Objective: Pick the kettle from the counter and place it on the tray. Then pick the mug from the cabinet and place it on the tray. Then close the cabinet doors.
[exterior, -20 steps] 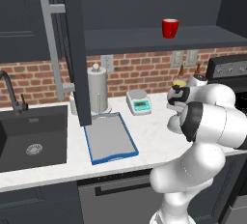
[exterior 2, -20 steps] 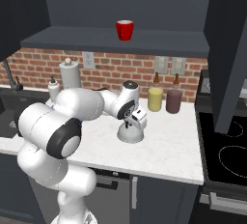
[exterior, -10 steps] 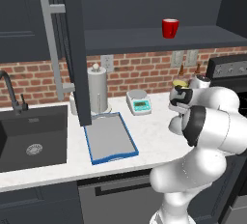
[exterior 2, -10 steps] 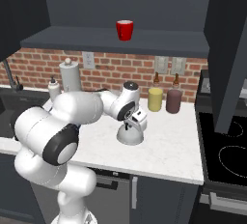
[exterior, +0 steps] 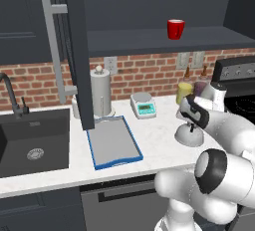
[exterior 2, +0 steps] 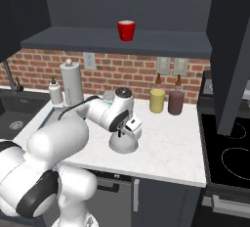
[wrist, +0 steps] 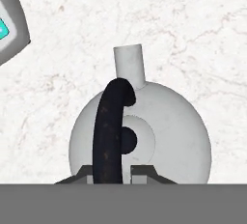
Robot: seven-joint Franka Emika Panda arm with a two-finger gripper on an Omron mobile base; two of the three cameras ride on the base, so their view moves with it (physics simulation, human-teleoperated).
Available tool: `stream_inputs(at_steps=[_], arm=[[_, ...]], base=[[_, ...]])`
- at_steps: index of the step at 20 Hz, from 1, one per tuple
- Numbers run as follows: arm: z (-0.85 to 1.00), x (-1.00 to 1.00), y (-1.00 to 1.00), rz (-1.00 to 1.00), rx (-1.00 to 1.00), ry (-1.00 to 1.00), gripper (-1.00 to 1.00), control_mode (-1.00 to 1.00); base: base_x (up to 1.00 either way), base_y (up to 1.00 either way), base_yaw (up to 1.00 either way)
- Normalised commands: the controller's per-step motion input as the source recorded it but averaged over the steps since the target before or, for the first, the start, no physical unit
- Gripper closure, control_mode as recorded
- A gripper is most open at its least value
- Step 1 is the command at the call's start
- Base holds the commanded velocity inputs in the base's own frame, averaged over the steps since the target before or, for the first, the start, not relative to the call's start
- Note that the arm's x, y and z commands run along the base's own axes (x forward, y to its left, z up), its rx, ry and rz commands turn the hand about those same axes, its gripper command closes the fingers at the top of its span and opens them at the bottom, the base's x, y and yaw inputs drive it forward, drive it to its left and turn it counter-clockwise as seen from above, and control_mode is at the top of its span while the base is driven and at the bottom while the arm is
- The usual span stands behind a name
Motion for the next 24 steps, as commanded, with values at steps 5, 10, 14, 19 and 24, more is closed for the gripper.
stream_inputs(at_steps=[5, 10, 14, 19, 24], arm=[[0.48, -0.30, 0.55, 0.00, 0.00, -0.09, 1.00, -1.00], [0.62, -0.03, 0.60, 0.00, 0.00, -0.04, 1.00, -1.00], [0.38, 0.00, 0.69, 0.00, -0.01, 0.00, 1.00, -1.00], [0.15, 0.00, 0.75, 0.01, -0.01, 0.00, 1.00, -1.00], [0.23, 0.00, 0.67, 0.02, 0.00, 0.00, 1.00, -1.00]], base=[[0.00, 0.00, 0.00], [0.00, 0.00, 0.00], [0.00, 0.00, 0.00], [0.00, 0.00, 0.00], [0.00, 0.00, 0.00]])
